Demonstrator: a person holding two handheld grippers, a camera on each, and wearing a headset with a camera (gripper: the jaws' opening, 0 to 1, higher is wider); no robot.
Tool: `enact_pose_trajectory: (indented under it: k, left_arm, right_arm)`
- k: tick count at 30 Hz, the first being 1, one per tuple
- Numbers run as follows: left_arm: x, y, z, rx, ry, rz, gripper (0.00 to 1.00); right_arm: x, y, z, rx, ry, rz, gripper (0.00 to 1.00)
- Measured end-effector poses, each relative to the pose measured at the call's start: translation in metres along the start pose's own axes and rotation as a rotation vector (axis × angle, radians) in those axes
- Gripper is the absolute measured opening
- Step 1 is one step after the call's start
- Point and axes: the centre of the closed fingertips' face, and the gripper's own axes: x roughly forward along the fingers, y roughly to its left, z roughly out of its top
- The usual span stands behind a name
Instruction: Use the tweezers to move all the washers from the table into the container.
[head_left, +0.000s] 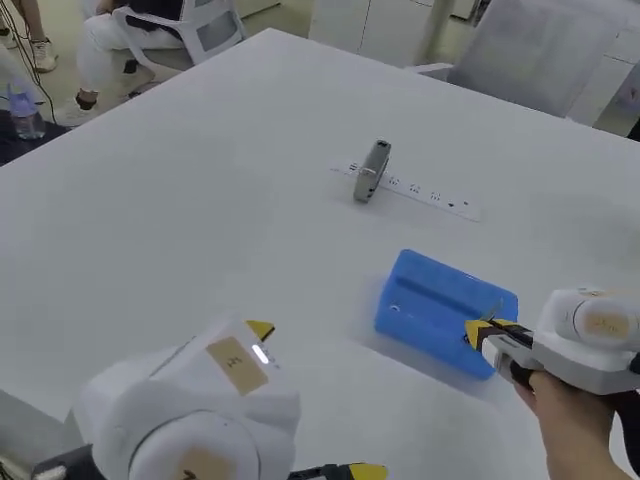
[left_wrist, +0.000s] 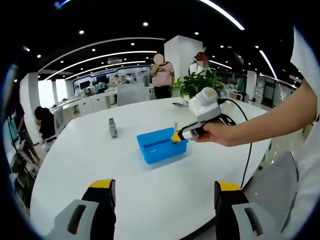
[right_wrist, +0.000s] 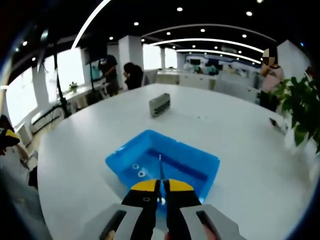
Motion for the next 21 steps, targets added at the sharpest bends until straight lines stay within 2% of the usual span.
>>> enact_pose_trajectory:
  k: [4, 7, 11, 16, 17, 19, 21]
  left_arm:
    - [0.000, 0.005, 0.008, 0.003, -0.016, 0.002, 0.79]
    - [0.002, 0.005, 0.021, 0.001, -0.048, -0.015, 0.78]
    - [0.006, 0.004, 0.041, 0.024, -0.089, -0.043, 0.75]
    - [0.011, 0.000, 0.064, 0.061, -0.121, -0.093, 0.60]
    - [0.013, -0.002, 0.069, 0.065, -0.121, -0.114, 0.56]
    - [0.017, -0.006, 0.069, 0.067, -0.090, -0.152, 0.49]
    - [0.024, -0.008, 0.073, 0.076, -0.082, -0.188, 0.44]
  right_arm:
    - [-0.002, 0.000, 0.001, 0.000, 0.010, 0.005, 0.03]
    - [-0.007, -0.001, 0.006, -0.016, -0.005, 0.004, 0.03]
    - [-0.022, 0.001, 0.020, -0.018, -0.047, 0.004, 0.03]
    - [-0.046, 0.007, 0.040, -0.054, -0.112, 0.007, 0.03]
    - [-0.055, 0.011, 0.045, -0.053, -0.128, 0.016, 0.03]
    - [-0.064, 0.018, 0.050, -0.059, -0.148, 0.035, 0.03]
    - [-0.072, 0.028, 0.053, -0.070, -0.152, 0.082, 0.03]
